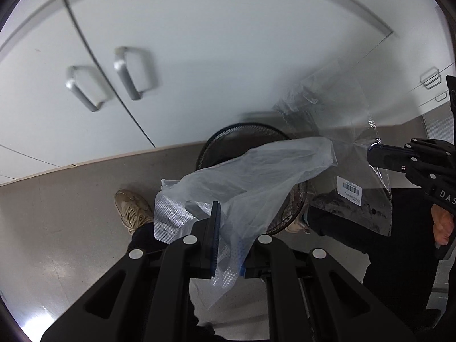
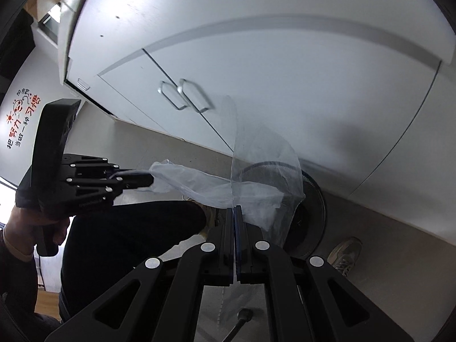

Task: Collect trash
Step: 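Open the left tool over the wastebasket while the right tool releases the sheet, then raise both open tools back up to the counter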

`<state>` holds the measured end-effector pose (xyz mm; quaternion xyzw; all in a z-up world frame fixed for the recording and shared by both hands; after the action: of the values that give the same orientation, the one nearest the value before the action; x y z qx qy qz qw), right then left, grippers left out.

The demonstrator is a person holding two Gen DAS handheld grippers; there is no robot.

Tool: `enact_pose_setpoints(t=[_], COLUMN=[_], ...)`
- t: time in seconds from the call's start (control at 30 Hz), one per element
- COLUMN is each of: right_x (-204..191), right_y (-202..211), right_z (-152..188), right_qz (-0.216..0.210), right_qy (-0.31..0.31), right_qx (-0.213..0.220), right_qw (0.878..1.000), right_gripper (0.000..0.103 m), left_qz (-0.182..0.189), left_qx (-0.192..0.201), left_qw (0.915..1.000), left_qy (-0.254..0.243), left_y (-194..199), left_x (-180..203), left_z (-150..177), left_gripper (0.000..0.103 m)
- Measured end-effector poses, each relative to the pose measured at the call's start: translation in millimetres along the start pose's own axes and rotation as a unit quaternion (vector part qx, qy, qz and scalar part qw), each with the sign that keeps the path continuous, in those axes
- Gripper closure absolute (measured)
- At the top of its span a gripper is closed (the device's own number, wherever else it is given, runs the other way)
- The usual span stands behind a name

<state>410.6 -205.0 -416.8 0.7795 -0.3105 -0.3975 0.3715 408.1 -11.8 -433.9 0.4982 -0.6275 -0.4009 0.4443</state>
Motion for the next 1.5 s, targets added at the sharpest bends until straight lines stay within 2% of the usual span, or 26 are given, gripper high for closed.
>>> enact_pose_setpoints(t=[0.13,0.27,0.33,0.37,0.4,0.43,0.47,0.5,0.57,0.63,0.7,0.77,0.87,1.2,1.33,1.5], right_x=[16,28,30,30,32,30,29,30,29,30,28,28,26,19,11,-11], right_y=[-26,-33,-35,-36,-35,-33,-33,-32,-28,-23,-18,-17,-14,8,25,65], right_z=[2,4,4,4,4,4,2,0,-4,-7,-10,-12,-15,-16,-20,-34], right_qz=[0.001,-0.004,0.001,0.0,0.004,0.008,0.009,0.011,0.021,0.031,0.025,0.038,0.028,0.036,0.034,0.022], right_qy=[-0.018,-0.04,-0.04,-0.039,-0.038,-0.037,-0.035,-0.035,-0.035,-0.035,-0.038,-0.037,-0.046,-0.042,-0.037,-0.016], right_qx=[-0.027,-0.034,-0.036,-0.041,-0.043,-0.043,-0.042,-0.039,-0.027,-0.017,-0.008,-0.007,-0.006,0.007,0.025,0.062], right_qw=[0.999,0.999,0.999,0.998,0.998,0.998,0.998,0.999,0.999,0.999,0.999,0.999,0.999,0.998,0.998,0.998], right_gripper=[0.097,0.097,0.097,0.095,0.093,0.086,0.073,0.066,0.04,0.026,0.022,0.009,0.009,0.007,0.007,0.007], left_qz=[0.014,0.029,0.034,0.036,0.038,0.032,0.01,0.005,0.013,0.012,0.013,0.009,0.009,0.02,0.022,0.037], left_qx=[-0.032,-0.062,-0.076,-0.078,-0.082,-0.084,-0.072,-0.06,-0.062,-0.057,-0.057,-0.051,-0.047,-0.034,-0.014,0.025], left_qw=[0.9994,0.9976,0.9965,0.9963,0.9959,0.9959,0.9972,0.9979,0.9977,0.9979,0.9978,0.998,0.998,0.9982,0.9982,0.9964], left_qy=[-0.001,0.007,0.003,-0.002,-0.007,-0.01,-0.017,-0.024,-0.027,-0.027,-0.031,-0.035,-0.04,-0.047,-0.054,-0.072], left_y=[-34,-65,-78,-78,-81,-82,-79,-76,-70,-64,-59,-53,-47,-24,-1,44], left_x=[5,8,9,10,11,9,7,9,9,8,8,12,16,13,13,16], left_z=[-11,-15,-14,-12,-12,-11,-14,-17,-18,-22,-25,-27,-27,-32,-35,-46], left_gripper=[0.092,0.092,0.09,0.085,0.056,0.01,0.006,0.008,0.004,0.004,0.004,0.004,0.004,0.004,0.004,0.004])
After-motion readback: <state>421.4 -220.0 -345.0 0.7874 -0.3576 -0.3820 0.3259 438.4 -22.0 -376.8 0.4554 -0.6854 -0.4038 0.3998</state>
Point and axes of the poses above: each gripper's, at about its wrist camera, not at the fingertips, and y roughly against the way its jaws point, x to its right, z to its underside, the point moved 5 cm from there along -y, roughly the way its jaws point, and after that the axes turned 7 degrees about x, right-handed, at the moved point
